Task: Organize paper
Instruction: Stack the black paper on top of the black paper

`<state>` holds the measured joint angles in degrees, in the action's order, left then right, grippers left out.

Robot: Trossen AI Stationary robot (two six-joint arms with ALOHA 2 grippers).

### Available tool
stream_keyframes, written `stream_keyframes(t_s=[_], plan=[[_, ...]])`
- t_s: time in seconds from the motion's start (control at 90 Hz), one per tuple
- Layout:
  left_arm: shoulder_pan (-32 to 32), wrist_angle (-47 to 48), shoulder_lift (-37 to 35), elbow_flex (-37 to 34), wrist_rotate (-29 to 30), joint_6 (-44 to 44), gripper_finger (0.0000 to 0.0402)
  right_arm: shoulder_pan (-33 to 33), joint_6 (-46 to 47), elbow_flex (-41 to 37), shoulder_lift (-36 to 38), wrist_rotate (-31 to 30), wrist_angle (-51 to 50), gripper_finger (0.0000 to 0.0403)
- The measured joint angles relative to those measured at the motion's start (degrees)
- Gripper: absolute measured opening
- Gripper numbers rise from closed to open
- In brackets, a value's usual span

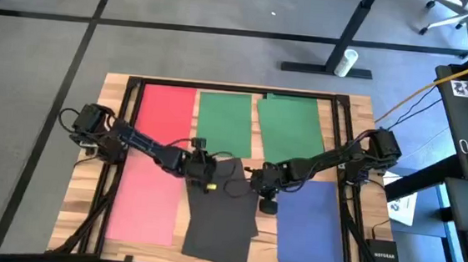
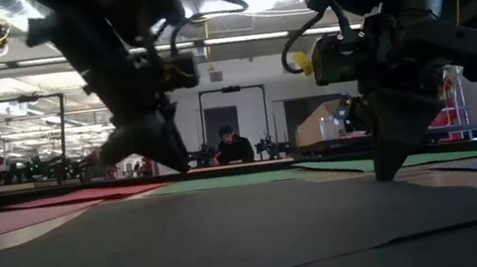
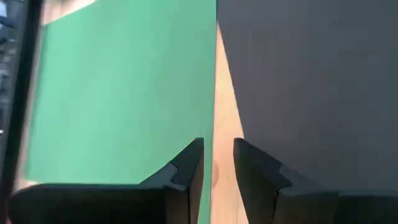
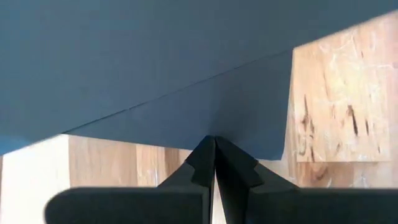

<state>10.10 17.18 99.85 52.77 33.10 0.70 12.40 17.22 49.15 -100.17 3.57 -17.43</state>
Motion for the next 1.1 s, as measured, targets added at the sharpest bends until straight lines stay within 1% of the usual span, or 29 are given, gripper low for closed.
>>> stream_keyframes(t_s=[0.078, 0.189, 0.356, 0.511, 0.6, 0.689, 0.778, 0.822, 0.944, 1.011, 1.1], plan=[[-1.0, -1.8, 1.3, 0.0, -2.6, -1.3, 0.0071, 0.0, -0.1, 0.0, 0.0, 0.0, 0.0, 0.0000], [-1.2, -3.9, 3.5, 0.0, -3.0, -2.6, 0.0071, 0.0, -0.1, 0.0, 0.0, -0.1, 0.0, 0.0000], [-1.4, -5.9, 5.6, 0.2, -1.9, -2.5, 0.0071, 0.0, -0.1, 0.0, -0.1, -0.1, 0.0, 0.0000], [-1.0, -7.1, 5.6, 0.0, 0.8, -3.7, 0.0071, 0.0, -0.1, 0.0, -0.1, 0.0, -0.1, 0.0000], [-0.7, -7.2, 5.0, 0.4, 0.8, -4.2, 0.0071, -0.1, -0.1, 0.0, -0.1, 0.2, 0.0, 0.0000], [-0.1, -7.2, 4.9, 1.2, 0.5, -4.3, 0.0055, -0.1, -0.4, 0.0, -0.1, 0.4, -0.1, 0.0000], [0.4, -5.5, 4.9, 2.1, -3.8, -5.4, 0.0019, -0.1, -0.7, -0.1, -0.1, 0.5, 0.0, 0.0000], [0.6, -5.7, 4.9, 2.4, -4.9, -4.4, 0.0008, -0.1, -0.8, -0.1, -0.1, 0.5, 0.0, 0.0000], [-0.1, -5.6, 4.8, 2.4, -4.2, -3.0, 0.0001, -0.1, -0.8, -0.1, -0.1, 0.5, 0.0, 0.0000], [-1.3, -5.8, 4.8, 2.4, -2.7, -2.5, 0.0001, -0.1, -0.8, -0.1, -0.1, 0.5, 0.1, 0.0000], [-3.0, -6.2, 4.9, 2.4, -2.5, -2.3, 0.0000, -0.1, -0.8, -0.1, -0.1, 0.5, 0.1, 0.0000]])
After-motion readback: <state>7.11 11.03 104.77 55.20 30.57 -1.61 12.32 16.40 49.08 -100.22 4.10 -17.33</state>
